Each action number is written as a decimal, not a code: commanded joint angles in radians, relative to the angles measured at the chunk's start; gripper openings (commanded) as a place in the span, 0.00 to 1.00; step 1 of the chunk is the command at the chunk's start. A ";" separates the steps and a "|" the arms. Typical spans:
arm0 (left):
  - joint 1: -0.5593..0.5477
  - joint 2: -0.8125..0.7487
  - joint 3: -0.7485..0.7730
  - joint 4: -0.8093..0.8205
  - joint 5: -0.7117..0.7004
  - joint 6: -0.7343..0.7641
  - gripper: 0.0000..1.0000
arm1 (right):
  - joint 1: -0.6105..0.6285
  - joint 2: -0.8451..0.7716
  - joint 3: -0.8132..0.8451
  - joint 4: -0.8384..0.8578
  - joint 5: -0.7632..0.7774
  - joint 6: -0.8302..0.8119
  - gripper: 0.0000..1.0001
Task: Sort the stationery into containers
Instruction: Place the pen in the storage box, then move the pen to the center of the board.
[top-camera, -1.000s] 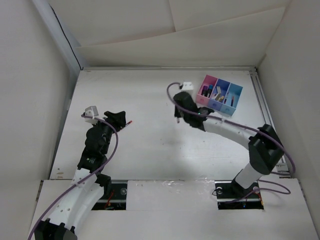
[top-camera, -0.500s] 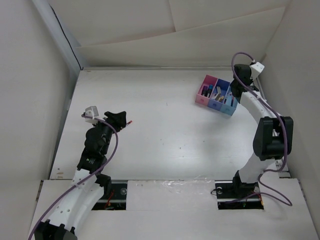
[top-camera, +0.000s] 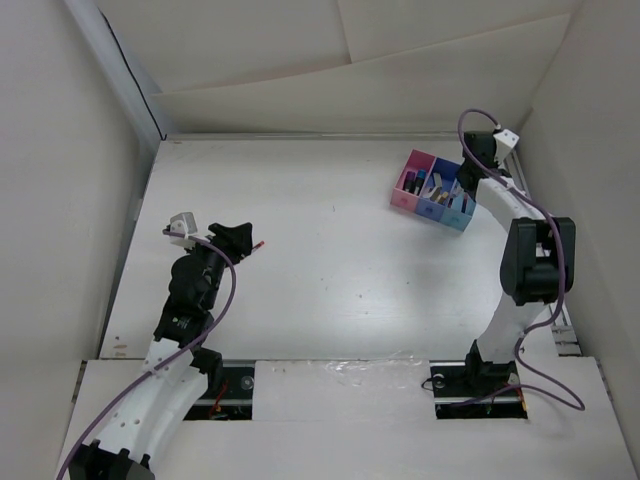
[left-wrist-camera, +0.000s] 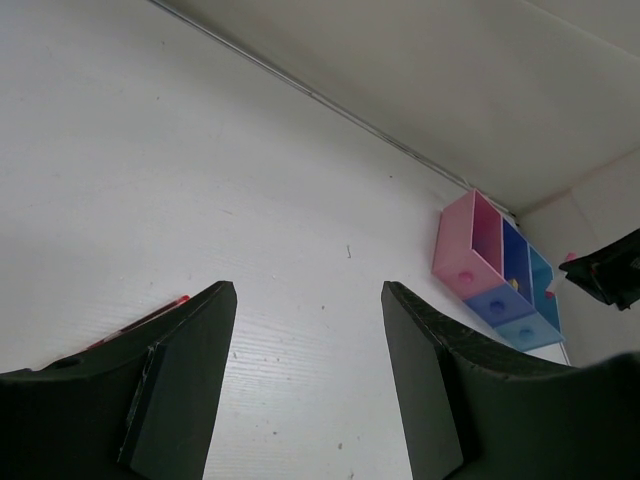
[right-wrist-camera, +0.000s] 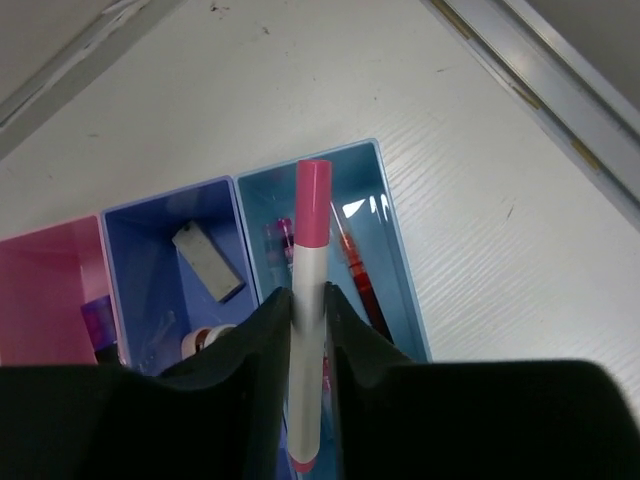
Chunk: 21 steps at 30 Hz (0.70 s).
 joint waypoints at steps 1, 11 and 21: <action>-0.002 -0.005 0.036 0.032 0.011 0.011 0.57 | -0.008 -0.018 -0.018 0.012 -0.010 0.005 0.30; -0.002 -0.005 0.036 0.032 0.002 0.011 0.57 | 0.050 -0.136 -0.060 0.021 0.005 0.014 0.50; -0.002 -0.045 0.036 0.001 -0.062 0.001 0.55 | 0.436 -0.219 -0.078 0.061 -0.011 0.005 0.14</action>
